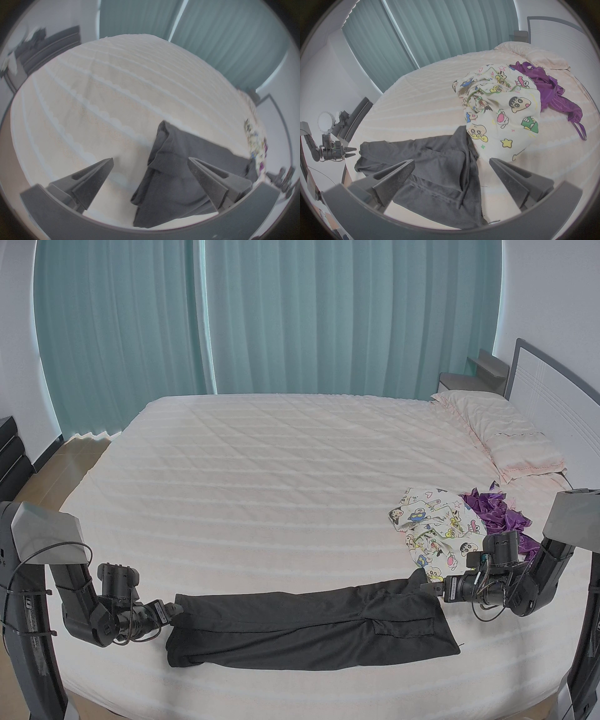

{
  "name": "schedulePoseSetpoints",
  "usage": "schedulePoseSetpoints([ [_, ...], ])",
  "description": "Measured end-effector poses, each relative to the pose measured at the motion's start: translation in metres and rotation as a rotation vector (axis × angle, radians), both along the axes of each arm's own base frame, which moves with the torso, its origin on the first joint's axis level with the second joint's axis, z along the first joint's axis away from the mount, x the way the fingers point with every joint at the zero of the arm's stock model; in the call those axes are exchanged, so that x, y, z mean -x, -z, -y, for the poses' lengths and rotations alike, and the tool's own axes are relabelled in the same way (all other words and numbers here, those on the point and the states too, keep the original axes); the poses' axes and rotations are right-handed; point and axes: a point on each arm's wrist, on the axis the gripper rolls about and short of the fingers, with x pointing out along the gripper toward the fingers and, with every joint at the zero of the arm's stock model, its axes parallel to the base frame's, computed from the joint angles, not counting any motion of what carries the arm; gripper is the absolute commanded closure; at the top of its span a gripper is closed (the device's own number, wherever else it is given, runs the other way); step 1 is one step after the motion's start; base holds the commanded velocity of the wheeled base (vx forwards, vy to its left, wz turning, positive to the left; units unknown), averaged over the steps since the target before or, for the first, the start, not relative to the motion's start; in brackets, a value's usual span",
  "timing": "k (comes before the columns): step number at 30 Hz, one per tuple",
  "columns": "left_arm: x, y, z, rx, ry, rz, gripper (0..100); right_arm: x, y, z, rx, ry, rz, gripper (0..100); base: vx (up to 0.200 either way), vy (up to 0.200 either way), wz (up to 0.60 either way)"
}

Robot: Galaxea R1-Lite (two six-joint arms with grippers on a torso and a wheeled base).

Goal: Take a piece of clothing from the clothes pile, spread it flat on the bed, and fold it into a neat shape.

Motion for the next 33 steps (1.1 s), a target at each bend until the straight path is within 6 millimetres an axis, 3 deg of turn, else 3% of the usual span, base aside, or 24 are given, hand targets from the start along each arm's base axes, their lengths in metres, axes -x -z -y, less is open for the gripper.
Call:
schedulePoseSetpoints([
  [5, -0.006, -0.02, 0.002, 0.157, -0.1, 0.061, 0, -0.008, -0.004, -0.011, -0.035, 0.003, 0.016, 0, 0.0, 0.0, 0.0],
  [10, -0.01, -0.033, 0.011, 0.268, -0.157, 0.101, 0, -0.017, 0.007, -0.027, -0.046, 0.006, -0.005, 0, 0.0, 0.0, 0.0],
  [20, -0.012, -0.03, 0.022, 0.296, -0.137, 0.182, 0, -0.02, 0.031, -0.034, -0.086, 0.071, -0.073, 0, 0.0, 0.0, 0.0],
  [21, -0.011, -0.029, 0.023, 0.296, -0.136, 0.178, 0, -0.019, 0.033, -0.033, -0.089, 0.076, -0.079, 100, 0.0, 0.0, 0.0],
  [33, -0.005, -0.021, 0.024, 0.291, -0.135, 0.145, 0, -0.014, 0.036, -0.03, -0.067, 0.105, -0.094, 100, 0.0, 0.0, 0.0],
])
